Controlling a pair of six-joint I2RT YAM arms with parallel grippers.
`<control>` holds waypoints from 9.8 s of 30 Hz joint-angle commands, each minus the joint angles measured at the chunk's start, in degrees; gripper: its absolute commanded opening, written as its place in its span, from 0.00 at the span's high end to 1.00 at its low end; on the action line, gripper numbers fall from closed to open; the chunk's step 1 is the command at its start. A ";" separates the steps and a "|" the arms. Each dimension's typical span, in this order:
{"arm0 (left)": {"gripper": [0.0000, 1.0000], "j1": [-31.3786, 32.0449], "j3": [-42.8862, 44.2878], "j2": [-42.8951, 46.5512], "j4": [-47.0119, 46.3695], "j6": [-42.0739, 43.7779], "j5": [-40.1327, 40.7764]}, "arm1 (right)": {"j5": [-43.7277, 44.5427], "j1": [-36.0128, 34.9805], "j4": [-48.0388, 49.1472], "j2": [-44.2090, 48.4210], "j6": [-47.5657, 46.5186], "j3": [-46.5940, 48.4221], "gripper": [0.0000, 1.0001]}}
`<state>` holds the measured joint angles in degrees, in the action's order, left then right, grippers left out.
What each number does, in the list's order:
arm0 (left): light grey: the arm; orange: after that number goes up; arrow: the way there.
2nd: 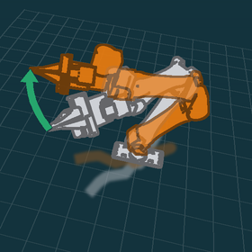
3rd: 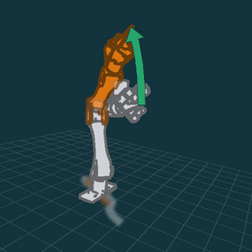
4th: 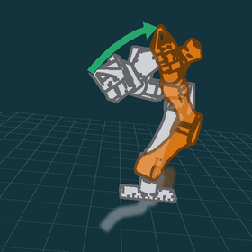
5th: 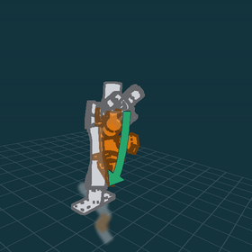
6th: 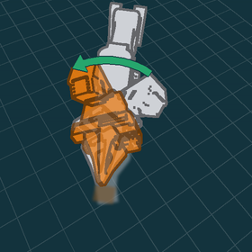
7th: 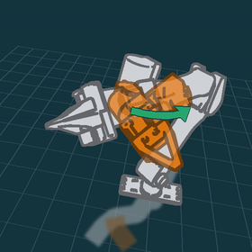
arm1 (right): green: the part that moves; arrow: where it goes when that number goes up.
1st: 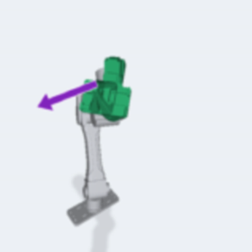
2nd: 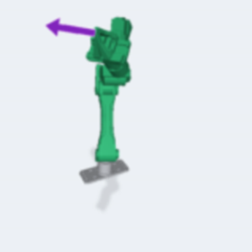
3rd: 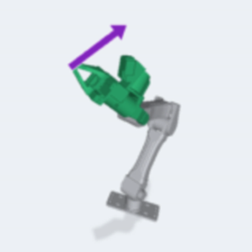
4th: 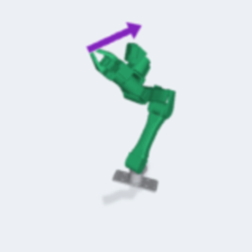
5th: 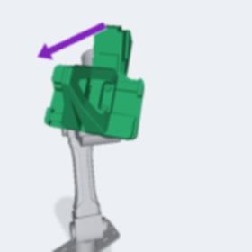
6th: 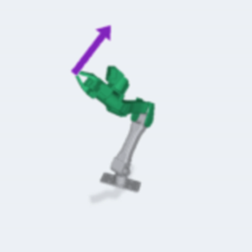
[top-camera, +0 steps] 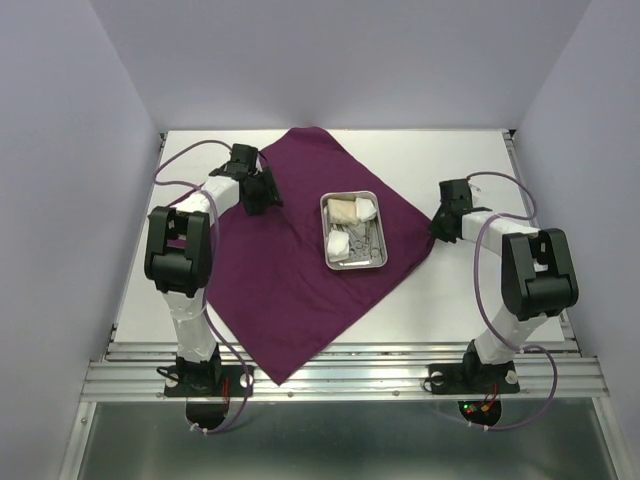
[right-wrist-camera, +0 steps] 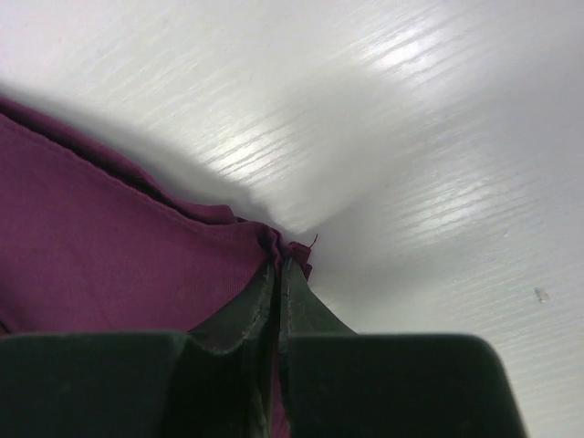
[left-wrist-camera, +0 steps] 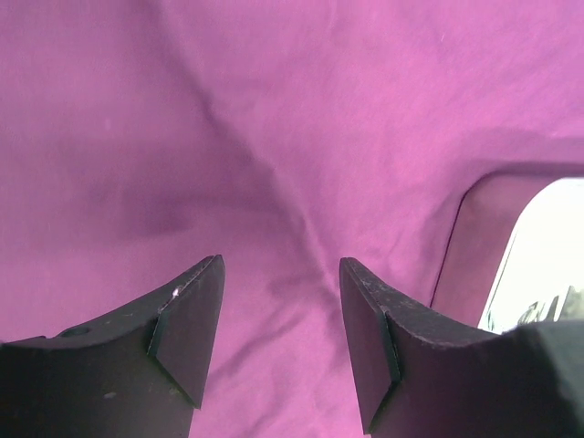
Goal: Prepare the surgical pack
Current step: Adjust the surgical kit at the center of the board, then adjust the container in the surgical kit, then pack the surgical kit at the center of the board.
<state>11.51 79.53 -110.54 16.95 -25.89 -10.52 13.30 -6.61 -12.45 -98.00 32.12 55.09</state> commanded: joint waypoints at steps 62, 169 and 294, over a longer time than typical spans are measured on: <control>0.37 -1.66 5.19 -5.38 6.34 5.76 6.21 | 0.59 10.83 -2.32 -11.69 2.69 4.85 0.75; 0.37 3.08 5.73 6.65 7.13 6.64 3.67 | -1.96 3.16 -5.82 9.58 -1.89 6.09 0.06; 0.18 5.63 -18.71 6.04 -33.29 -22.10 -26.30 | 3.75 -15.45 -8.12 16.78 0.75 8.19 0.49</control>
<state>16.82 62.83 -104.40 -6.85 -42.44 -33.76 15.57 -22.02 -20.62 -84.25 32.73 64.20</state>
